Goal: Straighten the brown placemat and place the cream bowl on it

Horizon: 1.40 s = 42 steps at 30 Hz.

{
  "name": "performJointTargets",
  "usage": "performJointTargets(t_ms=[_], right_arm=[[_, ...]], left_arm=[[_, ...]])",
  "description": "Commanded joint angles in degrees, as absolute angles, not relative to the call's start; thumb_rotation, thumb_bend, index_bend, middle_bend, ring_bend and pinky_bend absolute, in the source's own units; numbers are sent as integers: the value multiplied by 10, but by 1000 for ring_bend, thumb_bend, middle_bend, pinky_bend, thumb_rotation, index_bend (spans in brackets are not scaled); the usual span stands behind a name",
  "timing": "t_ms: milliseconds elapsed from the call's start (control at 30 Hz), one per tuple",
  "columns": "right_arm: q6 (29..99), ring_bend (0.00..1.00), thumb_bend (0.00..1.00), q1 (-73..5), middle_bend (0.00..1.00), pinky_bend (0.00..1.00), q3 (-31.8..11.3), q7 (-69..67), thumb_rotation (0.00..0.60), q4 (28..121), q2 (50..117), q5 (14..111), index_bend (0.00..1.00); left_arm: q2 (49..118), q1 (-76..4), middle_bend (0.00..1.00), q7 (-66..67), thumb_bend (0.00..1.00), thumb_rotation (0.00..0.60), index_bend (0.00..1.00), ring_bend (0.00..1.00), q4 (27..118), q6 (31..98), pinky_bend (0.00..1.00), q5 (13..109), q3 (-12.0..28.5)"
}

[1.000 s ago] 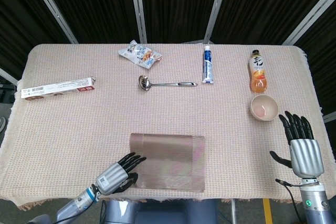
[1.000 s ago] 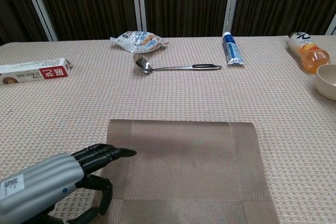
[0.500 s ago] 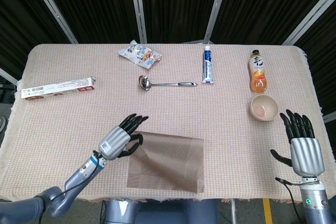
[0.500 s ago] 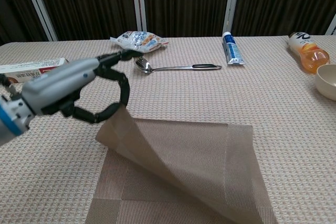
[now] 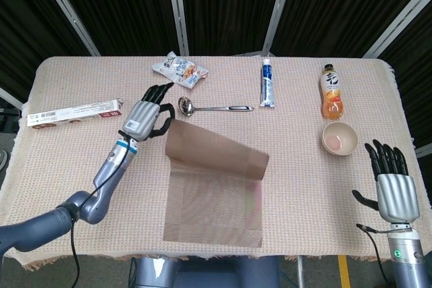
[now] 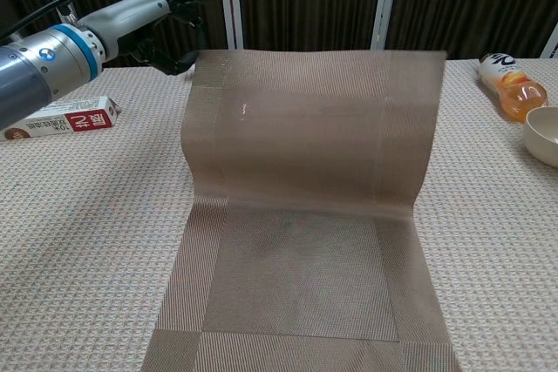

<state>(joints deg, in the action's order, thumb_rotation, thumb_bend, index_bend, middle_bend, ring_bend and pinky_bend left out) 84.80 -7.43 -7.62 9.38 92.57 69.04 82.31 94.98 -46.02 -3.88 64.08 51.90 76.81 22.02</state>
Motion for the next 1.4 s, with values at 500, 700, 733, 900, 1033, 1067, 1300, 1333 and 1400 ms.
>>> performJointTargets(t_ms=[500,700,733,900,1033,1067,1300,1333,1400], right_arm=[[837,0,0,-81,0,0,-64,104,600,915,704,834,0],[829,0,0,-84,0,0,-41,98,600,930,704,868,0],[824,0,0,-86,0,0,-35,97,600,932,703,876,0],[780,0,0,-109,0,0,-2,98,600,943,693,927,0],[742,0,0,-134,0,0,12,93,600,935,697,956,0],[736,0,0,-138,0,0,14,94,600,934,699,960,0],[667,0,0,-185,0,0,26,109,600,917,734,993,0],[661,0,0,-188,0,0,27,110,600,913,739,994,0],[639,0,0,-201,0,0,27,115,600,899,760,997,0]], left_arm=[[902,-408,0,-66,0,600,0,0,549,566,0,771,163],[833,-328,0,29,0,600,0,0,661,673,0,768,147],[815,-313,0,45,0,600,0,0,696,685,0,759,145],[698,-232,0,138,0,600,0,0,909,731,0,698,130],[636,-186,0,144,0,600,0,0,1022,760,0,664,123],[629,-181,0,150,0,600,0,0,1032,766,0,665,120],[579,-130,0,245,0,600,0,0,1133,841,0,686,79],[580,-128,0,253,0,600,0,0,1136,847,0,688,77],[587,-122,0,266,0,600,0,0,1143,860,0,699,70]])
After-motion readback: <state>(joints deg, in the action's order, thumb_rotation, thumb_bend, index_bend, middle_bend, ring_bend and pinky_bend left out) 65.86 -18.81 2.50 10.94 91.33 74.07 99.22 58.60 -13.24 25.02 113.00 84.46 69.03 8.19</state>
